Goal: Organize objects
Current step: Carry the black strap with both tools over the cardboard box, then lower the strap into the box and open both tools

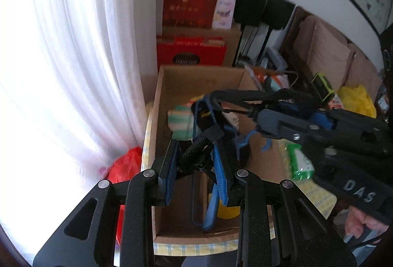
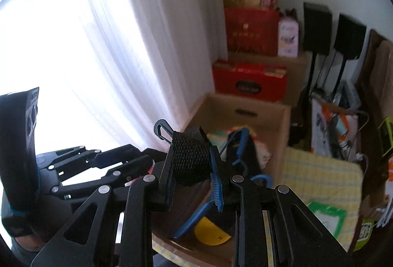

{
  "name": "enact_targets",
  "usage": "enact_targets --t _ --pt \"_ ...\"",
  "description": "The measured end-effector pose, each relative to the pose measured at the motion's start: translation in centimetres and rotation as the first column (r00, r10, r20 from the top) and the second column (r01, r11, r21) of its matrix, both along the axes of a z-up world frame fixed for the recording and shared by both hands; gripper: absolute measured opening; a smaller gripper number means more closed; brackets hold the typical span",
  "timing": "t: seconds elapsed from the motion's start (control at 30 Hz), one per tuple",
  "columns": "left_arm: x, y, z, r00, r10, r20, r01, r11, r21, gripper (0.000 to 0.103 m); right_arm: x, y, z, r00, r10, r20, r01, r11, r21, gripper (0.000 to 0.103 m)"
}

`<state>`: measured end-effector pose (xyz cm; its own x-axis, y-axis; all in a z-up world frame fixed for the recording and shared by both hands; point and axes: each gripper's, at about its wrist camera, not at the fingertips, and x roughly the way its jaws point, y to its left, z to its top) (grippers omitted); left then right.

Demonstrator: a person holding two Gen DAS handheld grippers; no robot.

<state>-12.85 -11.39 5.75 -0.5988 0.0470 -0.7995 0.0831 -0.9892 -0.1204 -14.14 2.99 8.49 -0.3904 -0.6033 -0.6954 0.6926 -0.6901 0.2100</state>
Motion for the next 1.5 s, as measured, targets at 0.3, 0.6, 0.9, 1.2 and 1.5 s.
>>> enact_targets --t 0.3,0.6,0.9,1.2,1.5 --pt "-0.1 -0.6 -3.5 0.997 0.025 0.077 -0.023 0.999 -0.025 0.036 -1.6 -2.4 -6.8 0.990 0.017 0.143 -0.022 0.999 0.033 0.028" --pt "-0.4 -0.3 -3.6 0.997 0.028 0.070 -0.026 1.000 -0.015 0.044 -2.5 -1.0 -7.6 0.987 -0.010 0.161 0.005 1.000 0.029 0.033" --pt "-0.6 1.4 -3.1 0.999 0.007 0.048 -0.006 1.000 -0.013 0.061 -2.4 2.8 -5.8 0.991 -0.077 0.110 0.074 0.997 0.031 0.045" --pt "-0.6 3.8 -2.9 1.000 -0.006 0.021 0.006 1.000 -0.024 0.075 -2.8 7.3 -5.9 0.986 -0.158 0.046 0.153 0.984 0.091 0.061" --pt "-0.8 6.4 -3.2 1.000 -0.024 0.009 0.024 0.999 -0.023 0.090 -2.9 11.9 -6.6 0.973 -0.230 0.014 0.226 0.965 0.132 0.068"
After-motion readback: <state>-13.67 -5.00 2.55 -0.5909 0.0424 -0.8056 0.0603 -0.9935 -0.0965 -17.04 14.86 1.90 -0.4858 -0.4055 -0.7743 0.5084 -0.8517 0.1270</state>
